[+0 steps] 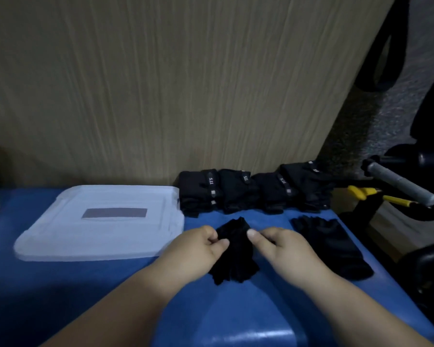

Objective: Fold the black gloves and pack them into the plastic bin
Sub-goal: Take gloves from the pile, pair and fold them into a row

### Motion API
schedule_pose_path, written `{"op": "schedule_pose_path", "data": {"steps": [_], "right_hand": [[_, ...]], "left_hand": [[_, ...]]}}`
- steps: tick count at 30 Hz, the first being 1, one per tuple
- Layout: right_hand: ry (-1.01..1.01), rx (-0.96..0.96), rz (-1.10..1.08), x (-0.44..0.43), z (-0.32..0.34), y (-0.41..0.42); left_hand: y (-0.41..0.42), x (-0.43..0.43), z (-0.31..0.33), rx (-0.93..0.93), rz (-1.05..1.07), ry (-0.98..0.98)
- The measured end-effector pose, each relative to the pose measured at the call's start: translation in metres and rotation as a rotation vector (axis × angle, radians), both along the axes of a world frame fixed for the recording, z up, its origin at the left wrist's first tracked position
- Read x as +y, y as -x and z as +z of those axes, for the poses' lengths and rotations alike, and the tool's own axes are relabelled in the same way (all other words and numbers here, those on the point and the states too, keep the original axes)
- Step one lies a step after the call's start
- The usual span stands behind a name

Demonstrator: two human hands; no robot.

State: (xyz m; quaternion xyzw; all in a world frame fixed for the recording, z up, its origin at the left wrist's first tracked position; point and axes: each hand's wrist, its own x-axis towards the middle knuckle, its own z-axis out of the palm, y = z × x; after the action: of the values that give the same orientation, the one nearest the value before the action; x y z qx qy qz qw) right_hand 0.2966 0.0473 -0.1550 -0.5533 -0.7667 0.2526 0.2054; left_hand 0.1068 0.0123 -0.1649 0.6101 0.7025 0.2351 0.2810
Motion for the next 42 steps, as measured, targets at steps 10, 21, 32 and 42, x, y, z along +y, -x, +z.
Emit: {"op": "schedule_pose_path", "data": {"steps": [10, 21, 32, 42], "right_hand": [[0.155, 0.347, -0.184, 0.008, -0.005, -0.005], [-0.073, 0.534, 0.105, 0.012, -0.007, -0.017], [0.213, 0.77, 0.247, 0.006, 0.004, -0.017], [0.059, 0.788, 0.089, 0.006, 0.002, -0.011]], "left_hand": [[-0.034, 0.007, 0.009, -0.524, 0.112, 0.033], [-0.034, 0.016, 0.013, -1.045, 0.124, 0.083], [-0.029, 0.009, 0.011, -0.95, 0.084, -0.096], [-0.029, 0.001, 0.013, -0.858, 0.027, -0.154]]}}
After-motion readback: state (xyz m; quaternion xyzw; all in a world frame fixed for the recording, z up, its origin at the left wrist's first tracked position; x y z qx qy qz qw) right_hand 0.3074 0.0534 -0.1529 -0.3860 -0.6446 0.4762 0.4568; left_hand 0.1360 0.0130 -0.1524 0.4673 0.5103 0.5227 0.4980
